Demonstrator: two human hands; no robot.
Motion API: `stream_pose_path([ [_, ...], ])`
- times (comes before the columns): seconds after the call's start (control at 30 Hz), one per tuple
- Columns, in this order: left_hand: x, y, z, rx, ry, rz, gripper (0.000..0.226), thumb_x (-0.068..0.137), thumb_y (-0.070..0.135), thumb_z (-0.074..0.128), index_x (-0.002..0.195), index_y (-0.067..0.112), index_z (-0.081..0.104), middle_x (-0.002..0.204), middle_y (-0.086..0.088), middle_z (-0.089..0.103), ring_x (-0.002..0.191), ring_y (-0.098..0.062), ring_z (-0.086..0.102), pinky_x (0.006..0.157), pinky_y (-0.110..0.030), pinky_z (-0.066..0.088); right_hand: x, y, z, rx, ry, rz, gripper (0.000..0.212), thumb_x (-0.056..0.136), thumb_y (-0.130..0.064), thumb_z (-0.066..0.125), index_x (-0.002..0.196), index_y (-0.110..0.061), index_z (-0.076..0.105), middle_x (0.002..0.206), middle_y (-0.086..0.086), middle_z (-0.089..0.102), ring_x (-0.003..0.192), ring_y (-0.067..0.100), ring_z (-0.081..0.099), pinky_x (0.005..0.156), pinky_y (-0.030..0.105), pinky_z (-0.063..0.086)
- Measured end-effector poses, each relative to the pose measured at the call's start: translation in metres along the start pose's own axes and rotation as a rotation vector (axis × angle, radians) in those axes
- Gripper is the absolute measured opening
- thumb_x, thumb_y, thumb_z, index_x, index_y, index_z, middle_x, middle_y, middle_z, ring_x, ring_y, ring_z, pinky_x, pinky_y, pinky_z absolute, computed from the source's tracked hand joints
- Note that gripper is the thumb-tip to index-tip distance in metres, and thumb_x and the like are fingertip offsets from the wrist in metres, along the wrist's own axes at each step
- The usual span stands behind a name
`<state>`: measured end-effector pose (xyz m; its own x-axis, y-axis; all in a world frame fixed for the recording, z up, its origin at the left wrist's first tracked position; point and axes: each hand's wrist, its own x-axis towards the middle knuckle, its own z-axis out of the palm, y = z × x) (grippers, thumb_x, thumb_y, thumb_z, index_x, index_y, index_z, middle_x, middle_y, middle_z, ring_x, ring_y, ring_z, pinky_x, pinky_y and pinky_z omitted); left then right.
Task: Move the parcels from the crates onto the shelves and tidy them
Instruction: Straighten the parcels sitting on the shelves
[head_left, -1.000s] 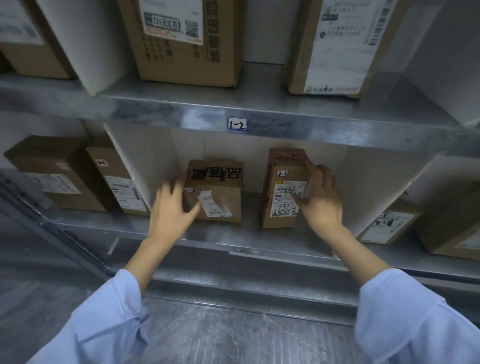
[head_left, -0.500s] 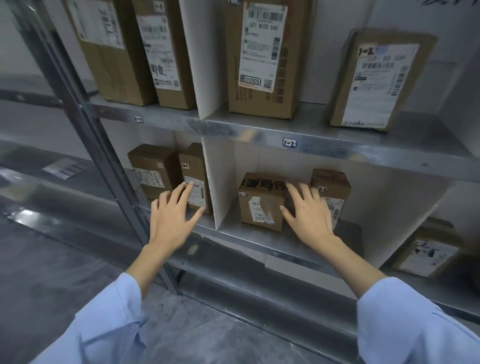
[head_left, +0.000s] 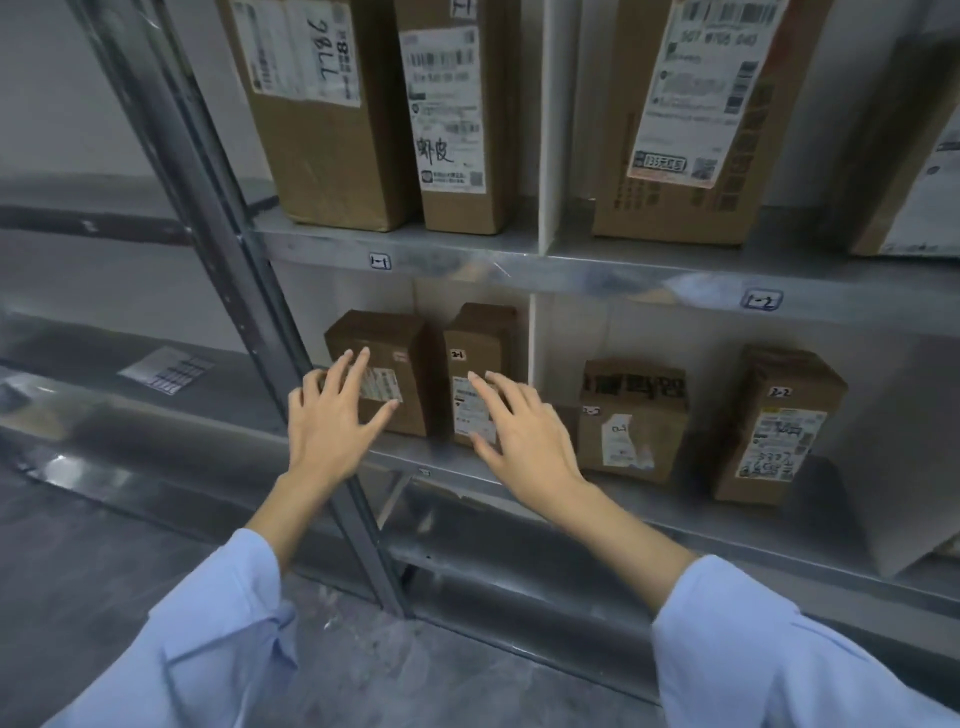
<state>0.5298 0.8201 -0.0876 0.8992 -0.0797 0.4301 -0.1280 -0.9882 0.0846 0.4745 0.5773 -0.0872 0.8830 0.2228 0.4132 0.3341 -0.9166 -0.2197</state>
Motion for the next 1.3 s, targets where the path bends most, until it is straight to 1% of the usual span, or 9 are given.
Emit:
stream_pose_path([
  [0.13,0.04,-0.044,0.017,-0.062,-0.021,0.06,0.083,0.088,0.07,0.04,0.155,0.026,0.022,0.156,-0.004,0.034,0.132,-0.033,0.038,0.102,-0.047,0.034,0.041,-0.03,0.029,-0.039,0.01,0.108,0.07,0.096,-0.036,0.054,0.156,-0.023,0.02,0.159,0.003,0.028,0.137,0.027,0.035,0.102,0.042,0.041],
  [0.3,0.076,-0.076,0.043,-0.123,-0.092,0.114,0.093,0.082,0.072,0.053,0.155,0.025,0.021,0.157,-0.006,0.03,0.133,-0.033,0.038,0.103,-0.047,0.036,0.081,-0.032,0.052,-0.082,0.07,0.406,0.069,0.092,-0.033,0.063,0.151,-0.017,0.031,0.147,0.015,0.04,0.128,0.036,0.045,0.098,0.046,0.043],
  [0.43,0.097,-0.087,0.067,-0.131,-0.089,0.148,0.091,0.08,0.072,0.056,0.152,0.024,0.028,0.148,-0.008,0.04,0.125,-0.034,0.043,0.098,-0.046,0.04,0.094,-0.02,0.065,-0.073,0.061,0.57,0.083,0.091,-0.037,0.065,0.157,-0.028,0.014,0.148,0.018,0.038,0.121,0.04,0.051,0.098,0.047,0.044],
  [0.57,0.107,-0.089,0.082,-0.068,-0.016,0.199,0.087,0.079,0.065,0.063,0.149,0.021,0.036,0.139,-0.01,0.049,0.115,-0.035,0.048,0.086,-0.044,0.041,0.105,-0.009,0.076,-0.089,0.062,0.593,0.086,0.091,-0.036,0.066,0.157,-0.034,0.01,0.155,0.011,0.028,0.108,0.041,0.059,0.086,0.047,0.053],
  [0.67,0.107,-0.086,0.091,-0.07,-0.001,0.246,0.085,0.08,0.062,0.064,0.149,0.022,0.036,0.144,-0.009,0.045,0.115,-0.034,0.048,0.085,-0.043,0.043,0.111,-0.001,0.086,-0.039,0.077,0.606,0.088,0.089,-0.026,0.069,0.155,-0.035,0.013,0.159,0.008,0.019,0.104,0.041,0.06,0.075,0.048,0.057],
  [0.83,0.108,-0.086,0.105,-0.151,-0.029,0.207,0.077,0.081,0.058,0.065,0.146,0.024,0.041,0.15,-0.008,0.039,0.121,-0.033,0.046,0.086,-0.042,0.044,0.113,0.01,0.103,0.088,0.165,0.549,0.086,0.082,-0.006,0.071,0.146,-0.037,0.022,0.156,0.004,0.016,0.094,0.042,0.061,0.061,0.048,0.057],
  [1.07,0.105,-0.082,0.109,-0.195,0.015,0.195,0.071,0.08,0.052,0.068,0.142,0.023,0.047,0.146,-0.009,0.042,0.118,-0.031,0.049,0.083,-0.04,0.043,0.113,0.019,0.11,0.176,0.243,0.501,0.081,0.081,0.007,0.066,0.142,-0.033,0.032,0.154,-0.001,0.019,0.095,0.039,0.059,0.057,0.049,0.055],
  [1.2,0.103,-0.083,0.107,-0.175,0.011,0.195,0.073,0.08,0.055,0.067,0.143,0.024,0.045,0.147,-0.008,0.041,0.119,-0.03,0.048,0.083,-0.04,0.044,0.114,0.02,0.109,0.175,0.236,0.5,0.077,0.083,0.005,0.066,0.142,-0.032,0.033,0.154,-0.002,0.018,0.094,0.041,0.06,0.058,0.05,0.056],
  [1.3,0.104,-0.085,0.104,-0.155,-0.024,0.197,0.077,0.081,0.06,0.063,0.146,0.025,0.041,0.152,-0.007,0.037,0.125,-0.031,0.045,0.088,-0.041,0.044,0.113,0.015,0.104,0.155,0.204,0.488,0.081,0.082,0.0,0.068,0.145,-0.033,0.029,0.157,-0.002,0.013,0.094,0.04,0.061,0.057,0.049,0.057],
])
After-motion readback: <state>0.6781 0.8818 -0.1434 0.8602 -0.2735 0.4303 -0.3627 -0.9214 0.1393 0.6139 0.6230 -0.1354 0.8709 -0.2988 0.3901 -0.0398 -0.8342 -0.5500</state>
